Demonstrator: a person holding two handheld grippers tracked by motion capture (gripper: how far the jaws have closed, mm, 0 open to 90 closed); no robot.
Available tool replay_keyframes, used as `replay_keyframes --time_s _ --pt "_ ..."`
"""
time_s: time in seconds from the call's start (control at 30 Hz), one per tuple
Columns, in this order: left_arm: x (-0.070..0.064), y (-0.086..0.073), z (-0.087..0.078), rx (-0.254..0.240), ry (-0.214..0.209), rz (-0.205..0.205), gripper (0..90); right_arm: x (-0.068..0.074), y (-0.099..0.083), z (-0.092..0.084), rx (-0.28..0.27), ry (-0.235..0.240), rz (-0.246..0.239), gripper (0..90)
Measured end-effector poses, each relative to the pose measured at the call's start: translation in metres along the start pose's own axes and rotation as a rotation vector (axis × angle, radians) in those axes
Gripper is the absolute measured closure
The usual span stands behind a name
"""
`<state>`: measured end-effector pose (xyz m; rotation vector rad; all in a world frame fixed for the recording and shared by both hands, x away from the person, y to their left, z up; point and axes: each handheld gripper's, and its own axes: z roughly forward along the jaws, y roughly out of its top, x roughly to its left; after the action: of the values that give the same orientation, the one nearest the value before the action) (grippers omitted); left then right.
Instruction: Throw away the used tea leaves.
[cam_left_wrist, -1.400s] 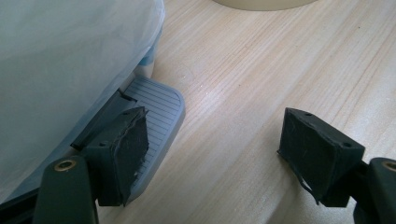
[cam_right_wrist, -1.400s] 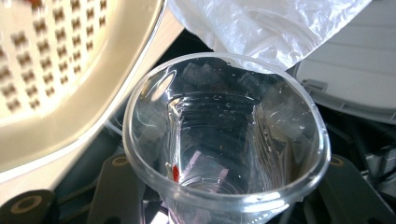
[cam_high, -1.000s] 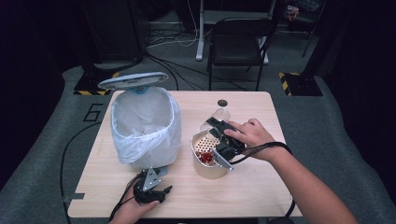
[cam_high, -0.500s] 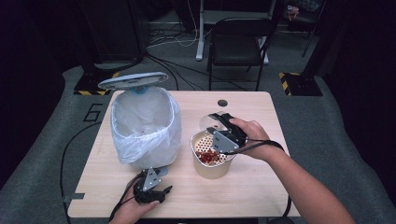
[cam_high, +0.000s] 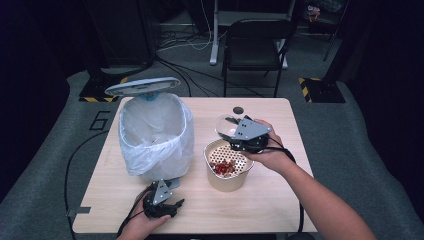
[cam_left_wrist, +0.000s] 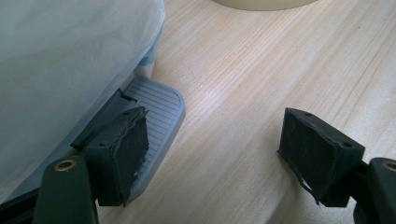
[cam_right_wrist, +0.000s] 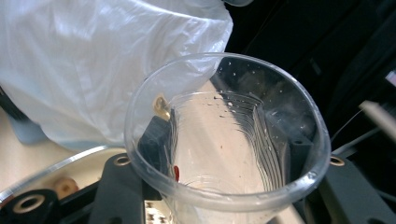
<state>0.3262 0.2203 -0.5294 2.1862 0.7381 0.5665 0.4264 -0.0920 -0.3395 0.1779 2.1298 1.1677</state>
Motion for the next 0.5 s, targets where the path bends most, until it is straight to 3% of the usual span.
replay_keyframes --time_s 0.07,0.33,0.5 --pt "0.0 0.0 0.0 0.0 0.0 0.0 23.5 -0.004 -0.002 0.0 -0.005 0.022 0.091 48.2" --pt "0.0 0.0 0.0 0.0 0.0 0.0 23.5 -0.016 -0.005 -0.002 -0.03 0.098 0.367 48.1" --pt "0.0 0.0 0.0 0.0 -0.001 0.0 23.5 -0.02 -0.002 -0.003 -0.042 0.126 0.426 48.1"
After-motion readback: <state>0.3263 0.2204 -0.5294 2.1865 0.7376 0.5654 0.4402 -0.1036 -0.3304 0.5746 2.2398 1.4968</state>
